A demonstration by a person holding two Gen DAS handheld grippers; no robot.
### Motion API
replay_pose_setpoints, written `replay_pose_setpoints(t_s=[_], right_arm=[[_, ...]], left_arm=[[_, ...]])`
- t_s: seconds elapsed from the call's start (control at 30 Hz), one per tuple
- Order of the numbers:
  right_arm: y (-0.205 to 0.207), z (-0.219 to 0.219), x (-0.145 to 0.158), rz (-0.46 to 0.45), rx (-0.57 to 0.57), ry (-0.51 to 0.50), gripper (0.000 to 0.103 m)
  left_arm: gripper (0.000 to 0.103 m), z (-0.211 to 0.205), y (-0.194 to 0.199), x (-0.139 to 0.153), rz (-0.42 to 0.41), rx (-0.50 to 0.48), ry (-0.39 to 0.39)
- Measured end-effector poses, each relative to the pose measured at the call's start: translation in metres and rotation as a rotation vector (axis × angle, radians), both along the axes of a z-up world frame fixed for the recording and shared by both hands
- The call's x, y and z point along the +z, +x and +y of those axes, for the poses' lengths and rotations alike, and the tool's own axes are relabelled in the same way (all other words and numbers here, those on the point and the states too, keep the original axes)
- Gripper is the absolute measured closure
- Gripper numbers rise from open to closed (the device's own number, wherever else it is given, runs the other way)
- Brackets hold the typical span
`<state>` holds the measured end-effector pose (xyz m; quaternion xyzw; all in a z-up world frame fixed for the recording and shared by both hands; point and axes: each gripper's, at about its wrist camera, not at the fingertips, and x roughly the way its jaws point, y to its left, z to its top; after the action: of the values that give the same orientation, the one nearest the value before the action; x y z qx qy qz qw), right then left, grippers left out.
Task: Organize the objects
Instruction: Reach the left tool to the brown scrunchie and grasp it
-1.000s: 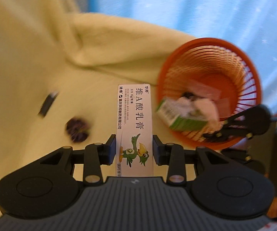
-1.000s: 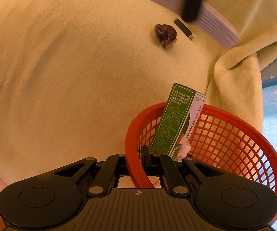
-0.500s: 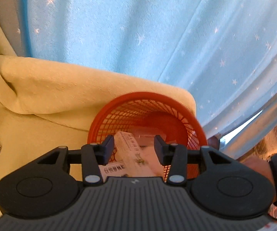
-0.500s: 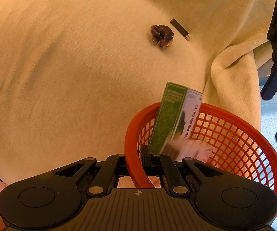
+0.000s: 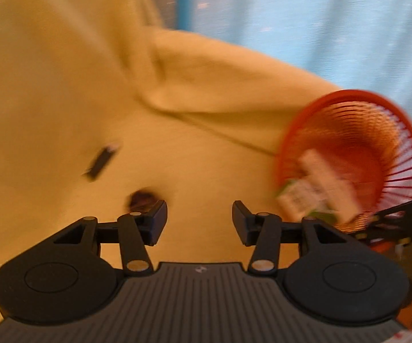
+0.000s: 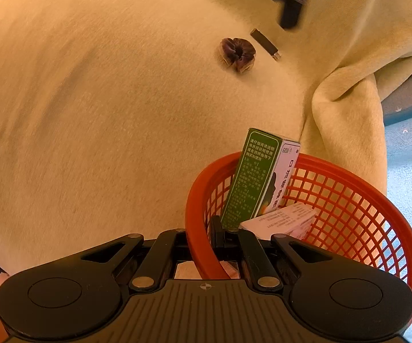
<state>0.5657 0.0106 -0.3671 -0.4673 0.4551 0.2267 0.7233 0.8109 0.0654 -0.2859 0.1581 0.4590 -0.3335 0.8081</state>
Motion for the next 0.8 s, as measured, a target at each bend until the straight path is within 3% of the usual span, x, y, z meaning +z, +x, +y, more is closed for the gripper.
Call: replay_pose_setpoints(t_s=[0.37, 0.8], right_arm=[[0.001, 0.000, 0.001, 0.005, -0.001, -0.007, 0.102], [0.002, 0.001, 0.002, 0.012, -0.006, -0.013, 0.102]], left_arm=[[0.056, 0.030, 0.022, -0.028, -0.013, 0.045, 0.113], [0.056, 0.036, 0.028, -0.044, 0.016, 0.043, 0.125]])
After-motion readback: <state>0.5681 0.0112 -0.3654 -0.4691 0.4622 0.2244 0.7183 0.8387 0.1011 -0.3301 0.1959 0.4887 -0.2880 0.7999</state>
